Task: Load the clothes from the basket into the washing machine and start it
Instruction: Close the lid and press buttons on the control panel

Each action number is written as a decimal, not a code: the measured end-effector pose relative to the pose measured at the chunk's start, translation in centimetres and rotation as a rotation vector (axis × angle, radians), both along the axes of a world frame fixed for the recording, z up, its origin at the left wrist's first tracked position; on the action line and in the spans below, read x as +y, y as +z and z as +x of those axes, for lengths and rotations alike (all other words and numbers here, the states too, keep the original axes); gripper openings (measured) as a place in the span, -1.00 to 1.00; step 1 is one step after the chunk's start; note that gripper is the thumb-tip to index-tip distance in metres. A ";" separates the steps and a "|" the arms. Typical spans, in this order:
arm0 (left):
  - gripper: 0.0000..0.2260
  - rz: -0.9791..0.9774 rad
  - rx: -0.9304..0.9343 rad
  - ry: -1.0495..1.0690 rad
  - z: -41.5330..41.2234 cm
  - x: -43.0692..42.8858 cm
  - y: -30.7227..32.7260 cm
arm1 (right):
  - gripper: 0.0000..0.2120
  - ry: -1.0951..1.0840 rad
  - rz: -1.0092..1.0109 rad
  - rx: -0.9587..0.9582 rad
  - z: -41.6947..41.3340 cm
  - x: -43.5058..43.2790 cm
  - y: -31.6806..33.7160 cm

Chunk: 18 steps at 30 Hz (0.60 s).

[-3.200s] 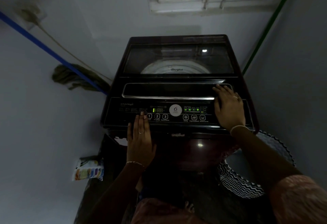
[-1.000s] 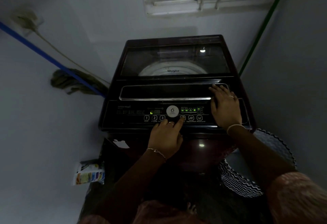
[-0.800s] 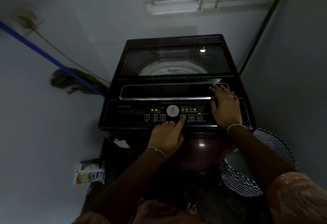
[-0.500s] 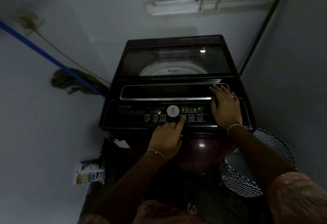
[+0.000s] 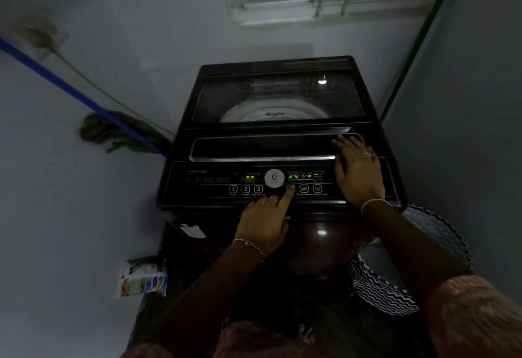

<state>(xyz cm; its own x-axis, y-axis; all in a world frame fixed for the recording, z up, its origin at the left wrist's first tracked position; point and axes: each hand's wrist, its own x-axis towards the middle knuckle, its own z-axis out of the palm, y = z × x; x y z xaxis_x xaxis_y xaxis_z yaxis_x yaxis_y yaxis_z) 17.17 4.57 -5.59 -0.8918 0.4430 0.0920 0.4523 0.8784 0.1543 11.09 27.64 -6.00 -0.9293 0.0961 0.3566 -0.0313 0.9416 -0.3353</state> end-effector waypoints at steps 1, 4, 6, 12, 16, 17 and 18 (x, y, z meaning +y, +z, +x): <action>-0.39 0.003 0.001 0.000 0.0 0.0 0.0 | -0.61 0.002 -0.001 0.001 0.0 0.0 0.0; -0.38 0.008 0.001 0.000 0.0 0.0 0.1 | -0.61 -0.001 -0.005 -0.006 0.0 0.0 0.1; -0.38 0.014 0.000 0.005 0.0 0.0 0.1 | -0.61 -0.004 -0.002 -0.005 0.0 0.0 0.0; -0.40 0.022 0.001 -0.001 0.0 -0.1 0.2 | -0.61 0.002 0.003 0.010 0.0 0.0 0.1; -0.44 0.126 -0.021 0.020 -0.4 -0.5 0.8 | -0.61 0.002 0.007 0.035 0.0 -0.2 0.4; -0.46 0.169 -0.025 0.044 -0.6 -0.5 0.9 | -0.61 0.004 0.010 0.033 0.0 -0.2 0.3; -0.48 0.193 -0.027 0.059 -0.6 -0.7 1.1 | -0.61 0.004 0.007 0.026 0.1 -0.2 0.5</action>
